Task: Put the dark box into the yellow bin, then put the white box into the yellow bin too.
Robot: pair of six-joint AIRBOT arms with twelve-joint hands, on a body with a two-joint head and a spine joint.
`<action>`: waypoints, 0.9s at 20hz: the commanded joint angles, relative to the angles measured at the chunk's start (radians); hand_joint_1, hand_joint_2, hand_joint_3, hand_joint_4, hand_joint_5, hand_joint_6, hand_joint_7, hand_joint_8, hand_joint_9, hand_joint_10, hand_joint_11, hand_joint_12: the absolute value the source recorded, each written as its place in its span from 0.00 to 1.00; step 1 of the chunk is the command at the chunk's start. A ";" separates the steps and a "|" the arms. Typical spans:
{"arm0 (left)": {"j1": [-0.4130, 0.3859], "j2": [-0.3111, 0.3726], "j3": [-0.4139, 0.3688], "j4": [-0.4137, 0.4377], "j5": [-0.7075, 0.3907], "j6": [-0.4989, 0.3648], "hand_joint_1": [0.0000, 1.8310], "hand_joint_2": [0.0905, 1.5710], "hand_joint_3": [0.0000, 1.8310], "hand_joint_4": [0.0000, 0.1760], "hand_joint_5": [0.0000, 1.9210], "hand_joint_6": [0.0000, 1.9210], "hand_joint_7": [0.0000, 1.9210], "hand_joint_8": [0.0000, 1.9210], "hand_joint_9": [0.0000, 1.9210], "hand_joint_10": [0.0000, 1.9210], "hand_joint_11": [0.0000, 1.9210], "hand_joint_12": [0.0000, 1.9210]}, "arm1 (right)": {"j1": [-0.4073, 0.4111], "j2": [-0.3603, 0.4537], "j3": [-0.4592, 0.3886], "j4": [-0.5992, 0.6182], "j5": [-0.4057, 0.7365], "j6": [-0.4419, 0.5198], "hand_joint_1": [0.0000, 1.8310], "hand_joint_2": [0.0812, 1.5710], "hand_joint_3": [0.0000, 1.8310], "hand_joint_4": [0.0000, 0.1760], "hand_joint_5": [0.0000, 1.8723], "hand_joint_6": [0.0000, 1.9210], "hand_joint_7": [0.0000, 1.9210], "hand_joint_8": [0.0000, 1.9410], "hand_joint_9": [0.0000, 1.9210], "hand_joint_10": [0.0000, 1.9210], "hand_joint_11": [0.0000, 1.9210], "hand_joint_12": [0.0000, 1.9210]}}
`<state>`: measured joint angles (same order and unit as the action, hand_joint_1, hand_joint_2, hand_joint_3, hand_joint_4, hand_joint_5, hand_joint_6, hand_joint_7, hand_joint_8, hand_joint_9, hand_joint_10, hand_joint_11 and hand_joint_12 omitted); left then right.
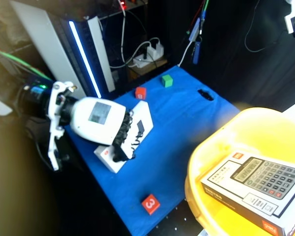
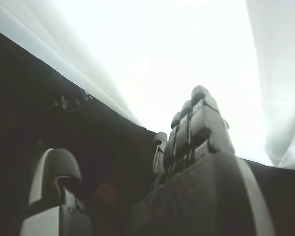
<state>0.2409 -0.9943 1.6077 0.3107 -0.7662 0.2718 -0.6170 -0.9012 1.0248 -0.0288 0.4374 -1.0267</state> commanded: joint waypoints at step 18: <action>0.040 -0.016 0.007 -0.051 -0.085 0.021 0.45 0.48 0.00 0.99 0.00 0.00 0.00 0.00 0.00 0.00 0.00 0.00 | 0.288 -0.009 0.045 0.006 0.248 -0.043 0.70 0.65 0.00 0.00 0.58 0.31 0.60 0.47 0.57 0.48 0.46 0.78</action>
<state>0.2893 -1.0107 1.6112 0.2981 -0.7444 0.2947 -0.3370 -0.9108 1.0691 -0.0261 0.5499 -1.0695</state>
